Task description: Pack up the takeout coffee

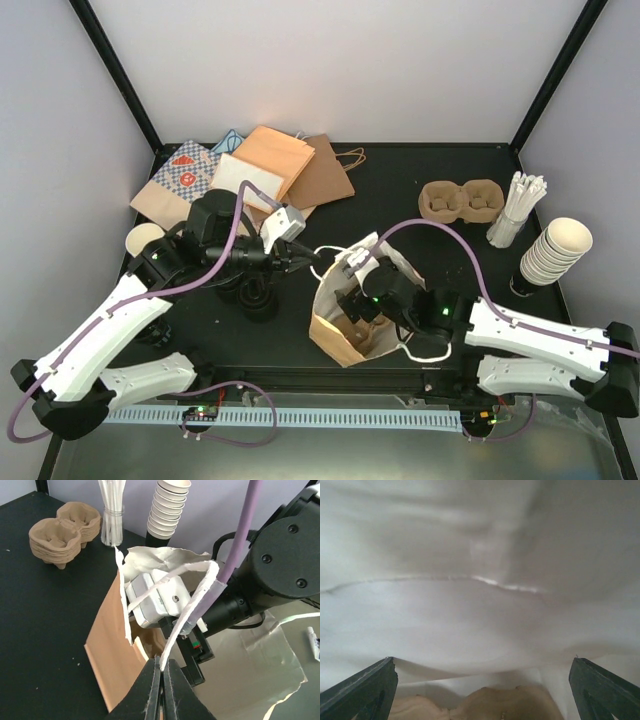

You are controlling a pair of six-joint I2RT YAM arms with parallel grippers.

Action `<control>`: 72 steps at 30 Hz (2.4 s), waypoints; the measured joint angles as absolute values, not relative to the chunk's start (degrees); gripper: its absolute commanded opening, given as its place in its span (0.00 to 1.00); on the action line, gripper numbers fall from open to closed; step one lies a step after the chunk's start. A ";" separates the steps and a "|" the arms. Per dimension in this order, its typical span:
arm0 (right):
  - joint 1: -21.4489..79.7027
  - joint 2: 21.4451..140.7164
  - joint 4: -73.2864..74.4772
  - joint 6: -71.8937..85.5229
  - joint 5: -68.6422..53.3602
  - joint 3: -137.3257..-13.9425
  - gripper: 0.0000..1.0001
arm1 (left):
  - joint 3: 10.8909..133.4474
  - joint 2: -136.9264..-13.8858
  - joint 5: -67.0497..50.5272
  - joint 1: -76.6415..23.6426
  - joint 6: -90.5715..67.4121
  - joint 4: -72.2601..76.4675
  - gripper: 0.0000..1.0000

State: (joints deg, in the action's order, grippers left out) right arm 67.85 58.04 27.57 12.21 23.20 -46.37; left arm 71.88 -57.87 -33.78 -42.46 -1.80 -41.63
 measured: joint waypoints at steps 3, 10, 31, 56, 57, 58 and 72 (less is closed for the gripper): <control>68.07 59.90 31.33 12.36 23.11 -50.02 0.95 | 71.90 -57.98 -32.93 -42.46 -0.86 -42.04 0.02; 68.10 57.32 34.63 14.85 26.09 -51.46 0.92 | 74.98 -61.67 -29.98 -42.46 -0.16 -42.00 0.02; 68.12 54.70 30.96 29.47 48.29 -49.76 0.59 | 81.89 -71.11 -24.88 -39.20 -2.66 -39.38 0.02; 68.42 29.56 16.32 37.30 54.61 -37.56 0.58 | 76.55 -71.07 -28.14 -34.09 -3.97 -36.40 0.02; 68.40 28.53 14.63 35.59 51.66 -36.75 0.58 | 76.55 -71.18 -28.08 -33.91 -3.97 -36.38 0.02; 68.38 27.55 13.23 33.71 48.42 -36.21 0.58 | 76.55 -71.40 -28.05 -33.74 -3.97 -36.38 0.02; 68.34 32.47 5.06 19.33 22.37 -39.18 0.58 | 77.08 -74.72 -29.95 -33.36 -4.25 -36.36 0.01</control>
